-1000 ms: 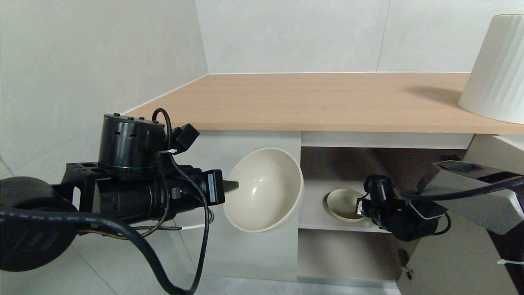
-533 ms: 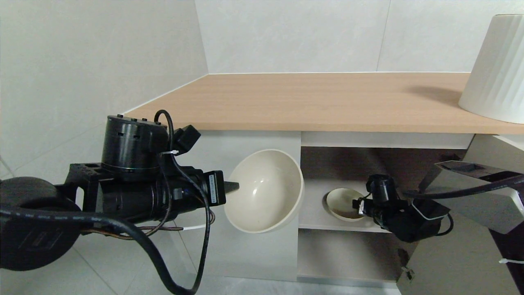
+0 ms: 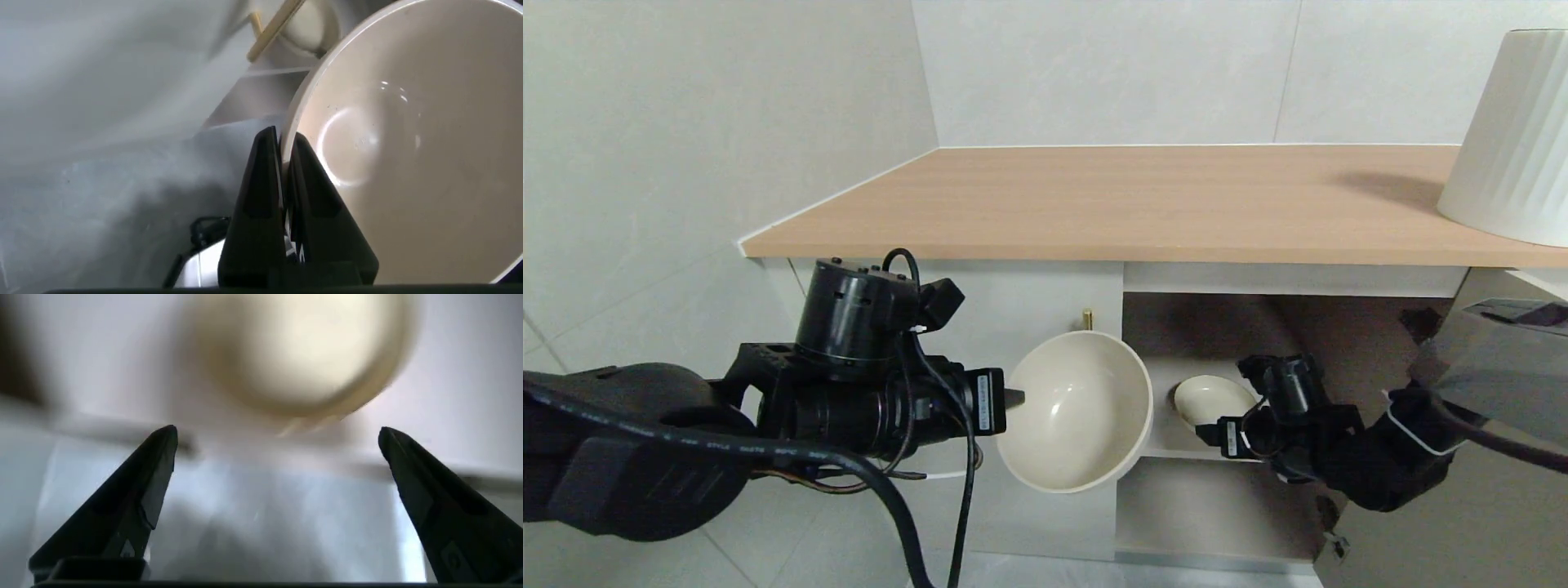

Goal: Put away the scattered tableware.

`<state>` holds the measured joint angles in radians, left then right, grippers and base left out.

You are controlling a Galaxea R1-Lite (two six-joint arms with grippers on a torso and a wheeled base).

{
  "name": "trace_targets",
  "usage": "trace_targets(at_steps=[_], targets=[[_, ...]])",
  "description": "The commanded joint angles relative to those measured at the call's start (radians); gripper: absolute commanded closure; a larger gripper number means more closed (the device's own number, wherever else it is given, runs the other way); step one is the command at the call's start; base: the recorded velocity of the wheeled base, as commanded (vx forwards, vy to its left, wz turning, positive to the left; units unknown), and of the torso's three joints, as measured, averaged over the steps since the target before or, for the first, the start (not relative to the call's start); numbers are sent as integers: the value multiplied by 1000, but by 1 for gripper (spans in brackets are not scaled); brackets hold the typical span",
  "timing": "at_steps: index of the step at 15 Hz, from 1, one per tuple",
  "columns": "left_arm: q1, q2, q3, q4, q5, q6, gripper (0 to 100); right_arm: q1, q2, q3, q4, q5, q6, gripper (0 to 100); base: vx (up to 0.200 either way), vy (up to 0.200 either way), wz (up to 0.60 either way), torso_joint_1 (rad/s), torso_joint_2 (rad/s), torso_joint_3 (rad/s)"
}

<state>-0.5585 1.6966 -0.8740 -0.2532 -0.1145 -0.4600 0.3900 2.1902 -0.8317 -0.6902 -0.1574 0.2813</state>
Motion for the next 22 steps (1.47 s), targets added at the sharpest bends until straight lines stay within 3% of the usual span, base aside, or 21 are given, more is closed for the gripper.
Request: trace_targets(at_steps=[1,2,4,8,11,15,22], targets=[[-26,46,3,0,36,17,100,81,-213,56,92,45,-1,0,0,0,0,0,0,0],[-38,71,6,2,75,41,100,98,-274,62,136,79,1,0,0,0,0,0,0,0],[-64,115,13,5,144,55,100,130,-405,52,268,128,7,0,0,0,0,0,0,0],[-84,158,27,8,156,87,100,150,-569,31,416,187,9,0,0,0,0,0,0,0],[-115,199,27,8,174,90,100,198,-609,16,505,251,12,0,0,0,0,0,0,0],[-149,241,24,3,208,90,100,306,-557,-12,617,245,38,0,0,0,0,0,0,0],[-172,230,24,2,217,90,100,340,-392,-58,624,150,91,0,0,0,0,0,0,0]])
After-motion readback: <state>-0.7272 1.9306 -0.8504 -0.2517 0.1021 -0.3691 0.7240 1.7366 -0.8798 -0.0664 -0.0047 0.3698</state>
